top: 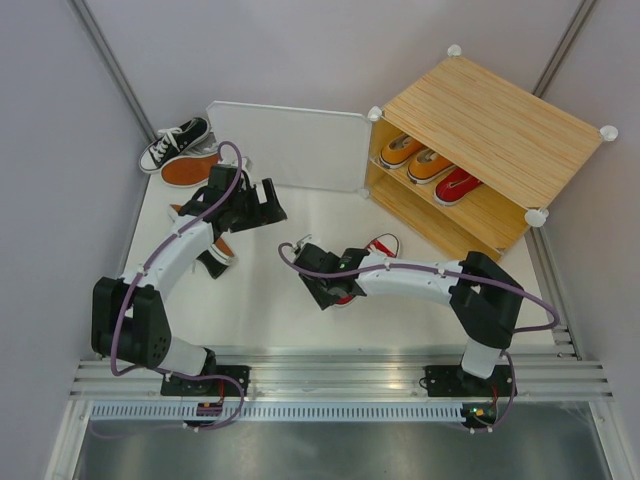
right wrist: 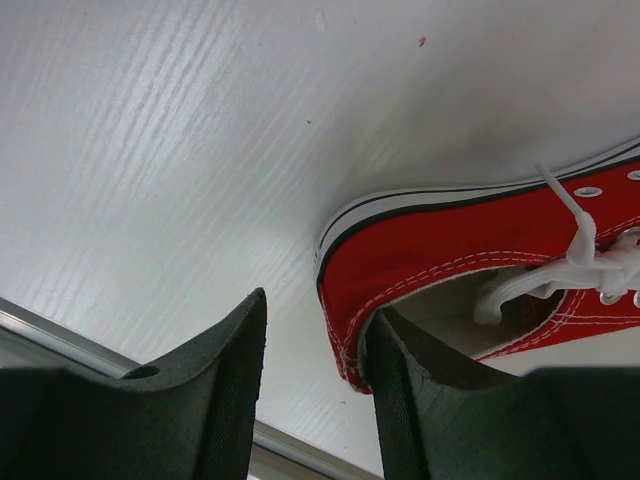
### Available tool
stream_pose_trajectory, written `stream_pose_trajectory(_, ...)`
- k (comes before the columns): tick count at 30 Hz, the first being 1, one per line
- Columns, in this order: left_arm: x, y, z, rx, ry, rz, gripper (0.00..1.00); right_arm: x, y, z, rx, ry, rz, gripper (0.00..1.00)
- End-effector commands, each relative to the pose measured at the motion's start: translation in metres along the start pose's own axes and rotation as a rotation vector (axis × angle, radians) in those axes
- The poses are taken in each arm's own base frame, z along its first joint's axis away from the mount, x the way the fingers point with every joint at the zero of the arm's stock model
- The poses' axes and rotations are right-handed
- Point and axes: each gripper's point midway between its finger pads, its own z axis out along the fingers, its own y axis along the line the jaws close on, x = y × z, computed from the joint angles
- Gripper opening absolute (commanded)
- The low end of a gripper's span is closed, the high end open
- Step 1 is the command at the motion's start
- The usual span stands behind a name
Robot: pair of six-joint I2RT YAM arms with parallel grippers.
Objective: Place and organize the shoes in the shoe cabinet
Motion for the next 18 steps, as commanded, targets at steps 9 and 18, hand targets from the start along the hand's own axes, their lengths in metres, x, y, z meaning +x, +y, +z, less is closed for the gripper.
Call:
stream_pose_trajectory(9, -0.005, 0.002, -0.005, -0.009, -0.024, -0.002, 0.99, 0.013, -0.022, -0.002, 0.14, 0.03, -0.034, 0.28)
stream_pose_trajectory(18, -0.005, 0.002, -0.004, -0.011, -0.02, -0.006, 0.99, -0.019, -0.027, -0.061, 0.107, -0.038, -0.101, 0.01)
